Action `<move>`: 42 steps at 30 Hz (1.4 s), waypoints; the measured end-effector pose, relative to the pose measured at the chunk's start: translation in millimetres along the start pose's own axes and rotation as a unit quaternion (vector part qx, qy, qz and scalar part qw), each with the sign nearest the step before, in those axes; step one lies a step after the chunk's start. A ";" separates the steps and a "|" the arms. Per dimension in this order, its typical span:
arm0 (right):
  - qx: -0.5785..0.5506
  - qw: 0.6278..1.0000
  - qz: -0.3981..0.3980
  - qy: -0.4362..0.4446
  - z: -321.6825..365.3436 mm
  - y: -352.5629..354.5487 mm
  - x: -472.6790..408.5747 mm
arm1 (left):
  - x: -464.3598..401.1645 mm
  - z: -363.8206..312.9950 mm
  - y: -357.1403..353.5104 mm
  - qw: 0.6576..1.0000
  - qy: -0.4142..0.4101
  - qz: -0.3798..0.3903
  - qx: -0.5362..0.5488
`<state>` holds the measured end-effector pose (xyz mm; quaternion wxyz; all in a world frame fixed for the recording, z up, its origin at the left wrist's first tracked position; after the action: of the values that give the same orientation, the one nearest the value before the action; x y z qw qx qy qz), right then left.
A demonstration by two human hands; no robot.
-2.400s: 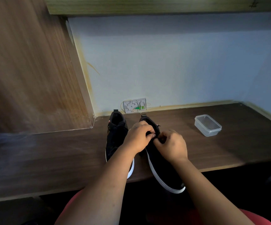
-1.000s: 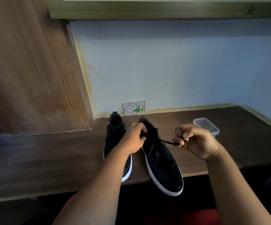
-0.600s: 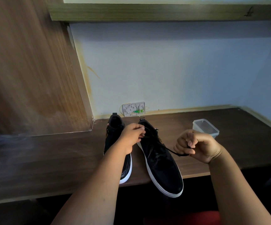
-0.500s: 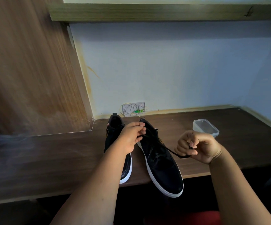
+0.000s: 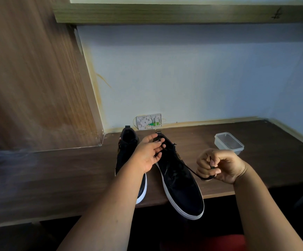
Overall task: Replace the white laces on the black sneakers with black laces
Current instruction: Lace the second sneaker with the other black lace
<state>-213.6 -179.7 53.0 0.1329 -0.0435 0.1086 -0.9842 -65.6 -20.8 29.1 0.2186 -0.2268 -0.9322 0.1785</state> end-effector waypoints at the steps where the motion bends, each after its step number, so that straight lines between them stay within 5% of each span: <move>1: 0.000 1.000 -0.010 -0.003 -0.1 0.4 -0.2 | 0.1 0.4 -0.4 1.000 -0.002 -0.003 -0.001; 4: 0.006 0.998 -0.056 -0.003 -0.2 0.9 -1.8 | 0.2 3.5 -1.0 0.997 -0.024 -0.020 -0.078; 6: 0.014 0.995 -0.099 0.002 -1.1 2.9 -3.8 | -0.7 3.4 3.4 0.952 -0.106 -0.058 -0.281; 9: 0.048 0.984 -0.172 0.010 -1.7 6.0 -7.7 | 0.0 3.5 7.7 0.712 -0.327 -0.141 -0.605; 10: 0.051 0.979 -0.197 0.013 -1.9 6.0 -9.0 | 2.4 3.1 5.3 0.682 -0.367 -0.147 -0.615; 13: 0.032 0.964 -0.262 0.035 -3.0 3.9 -14.4 | 6.2 -1.0 -3.0 0.712 -0.406 -0.101 -0.564; 16: 0.047 0.952 -0.294 0.068 -5.4 3.9 -20.0 | 7.4 -1.4 -5.4 0.662 -0.433 -0.043 -0.610; 22: 0.169 0.917 -0.352 0.080 -11.5 5.9 -25.5 | 9.8 3.0 -4.6 0.631 -0.394 -0.016 -0.668; 37: 0.323 0.833 -0.449 0.027 -31.1 -1.6 -41.5 | 7.5 6.5 -5.1 0.662 -0.350 -0.008 -0.663; 42: 0.427 0.776 -0.465 0.001 -29.6 -7.2 -43.3 | 5.3 7.2 -5.4 0.666 -0.342 -0.010 -0.663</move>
<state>-177.3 -155.2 23.4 -0.3359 -0.0268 -0.3559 -0.8716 -75.2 -24.4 27.1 -0.3219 -0.2254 -0.8163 -0.4234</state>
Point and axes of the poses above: each hand's wrist, its own x-axis away from the middle knuckle, its own y-axis out of the back of the hand, z = x × y, the point moved 2 cm from there along -x, towards the middle knuckle, and after that the axes turned 3 degrees about -z, right-handed, at the moved point
